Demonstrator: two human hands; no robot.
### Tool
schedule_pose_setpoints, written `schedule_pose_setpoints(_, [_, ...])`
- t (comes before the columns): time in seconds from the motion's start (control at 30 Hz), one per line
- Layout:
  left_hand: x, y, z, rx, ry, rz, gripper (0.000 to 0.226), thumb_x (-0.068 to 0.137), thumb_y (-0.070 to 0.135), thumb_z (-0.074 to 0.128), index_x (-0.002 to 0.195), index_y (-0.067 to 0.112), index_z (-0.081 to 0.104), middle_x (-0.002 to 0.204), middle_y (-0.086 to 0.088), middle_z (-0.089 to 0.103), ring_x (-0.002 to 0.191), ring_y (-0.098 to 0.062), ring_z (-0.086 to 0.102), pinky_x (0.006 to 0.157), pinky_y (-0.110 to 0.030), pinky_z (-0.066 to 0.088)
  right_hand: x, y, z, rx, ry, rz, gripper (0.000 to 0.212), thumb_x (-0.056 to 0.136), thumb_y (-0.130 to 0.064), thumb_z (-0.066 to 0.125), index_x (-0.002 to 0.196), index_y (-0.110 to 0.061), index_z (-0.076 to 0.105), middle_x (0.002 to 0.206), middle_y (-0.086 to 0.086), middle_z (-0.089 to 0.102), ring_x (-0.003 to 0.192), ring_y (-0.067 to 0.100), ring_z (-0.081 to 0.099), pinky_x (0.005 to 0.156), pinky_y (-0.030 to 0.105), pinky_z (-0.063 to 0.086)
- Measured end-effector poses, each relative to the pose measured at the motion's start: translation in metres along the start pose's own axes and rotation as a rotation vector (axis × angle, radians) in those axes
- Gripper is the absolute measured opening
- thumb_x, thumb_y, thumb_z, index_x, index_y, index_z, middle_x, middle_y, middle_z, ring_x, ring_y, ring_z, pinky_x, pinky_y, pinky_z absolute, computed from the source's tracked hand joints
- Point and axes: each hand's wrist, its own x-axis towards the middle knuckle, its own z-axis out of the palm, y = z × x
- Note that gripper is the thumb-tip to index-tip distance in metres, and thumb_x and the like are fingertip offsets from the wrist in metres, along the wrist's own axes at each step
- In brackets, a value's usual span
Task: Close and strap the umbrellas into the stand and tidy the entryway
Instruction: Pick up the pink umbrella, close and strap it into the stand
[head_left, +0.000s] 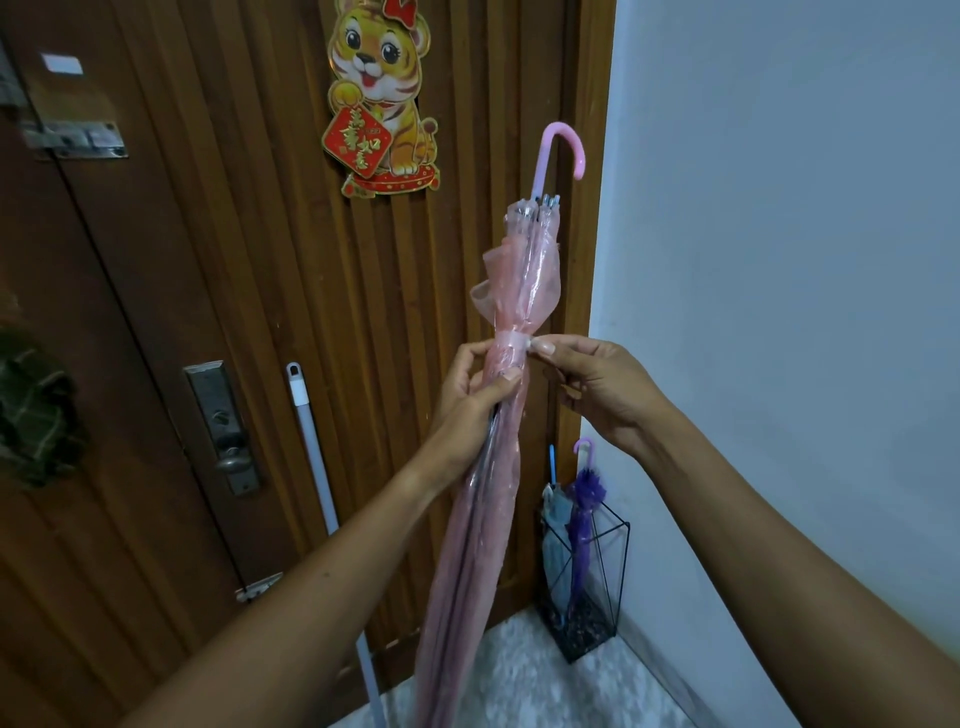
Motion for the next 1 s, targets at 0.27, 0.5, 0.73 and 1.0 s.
schedule_pose_setpoints(0.27, [0.0, -0.002, -0.005, 0.08, 0.052, 0.027, 0.038, 0.1, 0.018, 0.056, 0.138, 0.016, 0.055, 0.125, -0.009, 0.066, 0.112, -0.026, 0.066, 0.095, -0.038, 0.056, 0.001, 0.004, 0.0, -0.034, 0.033, -0.025, 0.023, 0.083, -0.034, 0.078, 0.101, -0.021, 0.081, 0.102, 0.0, 0.078, 0.099, 0.019, 0.065, 0.083, 0.033, 0.047])
schedule_pose_setpoints(0.5, [-0.004, -0.003, -0.002, 0.035, 0.046, 0.018, 0.049, 0.101, 0.019, 0.055, 0.149, 0.016, 0.043, 0.142, -0.006, 0.058, 0.129, -0.026, 0.057, 0.11, -0.05, 0.045, -0.002, 0.002, 0.005, 0.048, 0.033, -0.045, 0.026, 0.089, -0.017, 0.073, 0.11, -0.002, 0.074, 0.065, -0.012, 0.071, 0.053, -0.003, 0.062, 0.053, 0.012, 0.045])
schedule_pose_setpoints(0.73, [-0.006, 0.004, -0.005, 0.086, -0.019, 0.029, 0.051, 0.101, 0.022, 0.053, 0.151, 0.013, 0.041, 0.151, -0.002, 0.049, 0.137, -0.011, 0.048, 0.116, -0.04, 0.038, -0.003, 0.0, 0.01, 0.076, 0.049, -0.06, 0.028, 0.086, -0.014, 0.075, 0.109, 0.002, 0.074, 0.085, 0.002, 0.076, 0.063, -0.002, 0.067, 0.05, 0.009, 0.046])
schedule_pose_setpoints(1.0, [-0.009, 0.003, -0.014, 0.154, -0.03, 0.069, 0.047, 0.102, 0.015, 0.052, 0.148, 0.01, 0.044, 0.146, -0.004, 0.054, 0.131, -0.009, 0.054, 0.107, -0.031, 0.048, -0.004, 0.003, 0.019, -0.053, 0.089, -0.087, 0.022, 0.084, -0.018, 0.079, 0.1, -0.004, 0.078, 0.087, 0.0, 0.078, 0.073, -0.001, 0.071, 0.056, 0.01, 0.048])
